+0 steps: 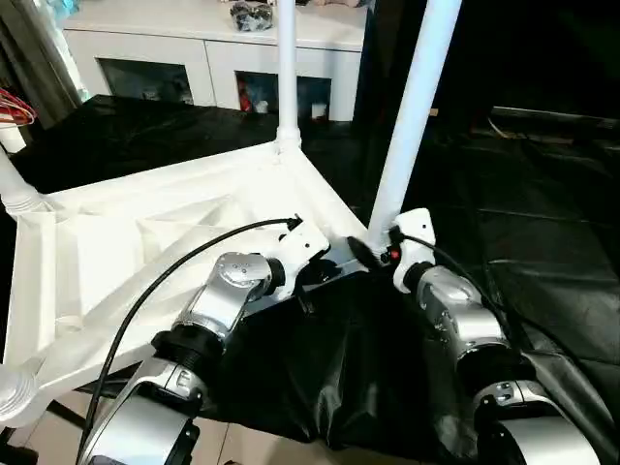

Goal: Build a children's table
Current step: Rotate leg to tighten

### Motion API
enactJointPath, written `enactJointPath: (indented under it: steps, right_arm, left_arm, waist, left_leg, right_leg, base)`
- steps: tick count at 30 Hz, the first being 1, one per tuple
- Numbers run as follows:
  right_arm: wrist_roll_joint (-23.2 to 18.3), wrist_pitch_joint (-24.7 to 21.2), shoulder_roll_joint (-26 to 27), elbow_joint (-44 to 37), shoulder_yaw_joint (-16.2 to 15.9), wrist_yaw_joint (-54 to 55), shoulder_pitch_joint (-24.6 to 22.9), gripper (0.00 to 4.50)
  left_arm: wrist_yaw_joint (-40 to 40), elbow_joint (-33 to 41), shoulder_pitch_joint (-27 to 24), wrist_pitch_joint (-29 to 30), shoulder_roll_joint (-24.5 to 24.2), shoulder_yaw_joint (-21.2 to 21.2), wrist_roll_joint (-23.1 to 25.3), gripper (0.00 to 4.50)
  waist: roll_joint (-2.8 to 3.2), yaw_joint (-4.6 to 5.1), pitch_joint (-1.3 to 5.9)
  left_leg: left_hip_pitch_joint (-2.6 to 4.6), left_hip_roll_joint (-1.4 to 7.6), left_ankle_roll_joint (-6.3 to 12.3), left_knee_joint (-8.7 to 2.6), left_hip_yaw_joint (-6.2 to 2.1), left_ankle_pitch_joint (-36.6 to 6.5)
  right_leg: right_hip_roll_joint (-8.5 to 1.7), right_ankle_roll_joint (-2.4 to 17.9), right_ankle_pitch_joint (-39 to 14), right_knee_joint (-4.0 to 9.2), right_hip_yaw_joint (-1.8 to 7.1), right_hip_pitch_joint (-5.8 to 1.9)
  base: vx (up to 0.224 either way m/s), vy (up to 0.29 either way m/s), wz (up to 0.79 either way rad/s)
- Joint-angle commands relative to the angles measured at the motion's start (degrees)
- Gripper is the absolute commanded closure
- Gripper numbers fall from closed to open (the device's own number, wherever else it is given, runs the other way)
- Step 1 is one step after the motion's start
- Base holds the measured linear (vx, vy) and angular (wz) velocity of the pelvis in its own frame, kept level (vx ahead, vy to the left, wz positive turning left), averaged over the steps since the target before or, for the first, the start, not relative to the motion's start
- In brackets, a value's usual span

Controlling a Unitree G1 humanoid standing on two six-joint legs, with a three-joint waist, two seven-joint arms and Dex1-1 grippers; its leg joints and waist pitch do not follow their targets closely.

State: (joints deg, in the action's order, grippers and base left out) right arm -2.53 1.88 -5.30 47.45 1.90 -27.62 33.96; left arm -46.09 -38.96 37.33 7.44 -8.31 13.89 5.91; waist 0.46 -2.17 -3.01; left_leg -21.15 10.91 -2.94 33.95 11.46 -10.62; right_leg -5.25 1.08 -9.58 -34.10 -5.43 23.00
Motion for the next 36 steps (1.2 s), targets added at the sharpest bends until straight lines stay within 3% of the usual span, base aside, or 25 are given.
enactJointPath:
  steps: [1, 7, 13, 19, 27, 34, 35, 36]
  right_arm:
    - [0.46, 0.26, 1.36, 0.45, -5.14, -8.22, 0.12, 0.64]
    - [-0.17, 3.73, -4.43, -2.43, -6.97, -20.76, -1.3, 0.64]
    - [-4.08, 1.08, -8.35, -6.54, -7.68, -33.94, -3.27, 0.64]
    - [-5.17, 0.07, -11.5, -9.55, -9.76, -43.02, -5.47, 0.8]
    - [-6.06, -2.36, -12.5, -12.23, -11.01, -46.97, -6.71, 1.55]
    - [-6.17, -2.63, -12.51, -13.31, -11.49, -47.69, -7.33, 1.78]
    - [-6.0, -2.47, -12.3, -13.41, -11.54, -47.34, -7.54, 1.78]
    - [-5.89, -2.44, -12.19, -13.5, -11.55, -47.13, -7.67, 1.81]
  left_arm:
    - [-2.58, 2.54, 0.9, -3.61, 0.7, 0.84, -2.08, 4.5]
    - [-11.28, 6.14, -1.57, -5.56, -3.55, 1.37, -4.11, 4.5]
    - [-16.69, 7.52, -2.77, -5.5, -6.47, 1.58, -5.16, 4.5]
    - [-22.04, 10.55, -4.52, -3.83, -8.89, 2.18, -6.67, 4.5]
    - [-26.79, 13.03, -5.87, -1.19, -10.98, 3.06, -7.85, 4.5]
    - [-27.17, 14.04, -6.18, -0.34, -11.52, 3.3, -8.03, 4.5]
    - [-26.56, 13.82, -6.05, -0.62, -11.36, 3.29, -7.79, 4.5]
    - [-26.2, 13.69, -5.97, -0.78, -11.24, 3.26, -7.6, 4.5]
  waist:
    - [-0.19, 0.01, 3.73]
    - [-0.29, 0.05, 3.94]
    - [-0.15, -0.67, 3.99]
    - [-0.27, -1.56, 3.86]
    - [-0.16, -1.64, 3.85]
    - [-0.21, -1.58, 3.86]
    - [0.16, -1.66, 3.87]
    - [-0.02, -1.58, 3.87]
  left_leg:
    - [0.6, 2.52, 2.57, -4.1, -1.42, -14.44]
    - [0.42, 2.7, 4.19, -3.85, -1.31, -11.99]
    - [0.54, 3.0, 5.94, -3.66, -1.0, -10.17]
    - [0.65, 3.16, 4.48, -3.87, -1.1, -11.63]
    - [0.72, 3.11, 3.89, -3.96, -1.14, -11.46]
    - [0.64, 3.02, 3.86, -3.89, -1.11, -11.22]
    - [0.68, 2.99, 3.76, -3.88, -1.15, -11.35]
    - [0.72, 3.02, 3.64, -3.91, -1.13, -11.6]
  right_leg:
    - [-3.91, 11.53, -17.65, 4.65, 3.08, -2.73]
    - [-3.85, 13.21, -13.05, 3.97, 3.13, -2.9]
    - [-3.54, 15.09, -8.74, 3.36, 3.06, -2.98]
    - [-3.82, 14.22, -12.69, 3.62, 3.08, -2.91]
    - [-3.74, 13.77, -13.23, 3.66, 3.15, -2.78]
    - [-3.73, 13.91, -12.92, 3.64, 3.13, -2.79]
    - [-3.75, 13.9, -13.08, 3.65, 3.12, -2.78]
    - [-3.69, 13.79, -13.11, 3.74, 3.12, -2.76]
  base:
    - [0.0, 0.0, 0.0]
    - [0.0, 0.0, 0.0]
    - [0.0, 0.0, 0.0]
    - [0.0, 0.0, 0.0]
    - [0.0, 0.0, 0.0]
    - [0.0, 0.0, 0.0]
    - [0.0, 0.0, 0.0]
    - [0.0, 0.0, 0.0]
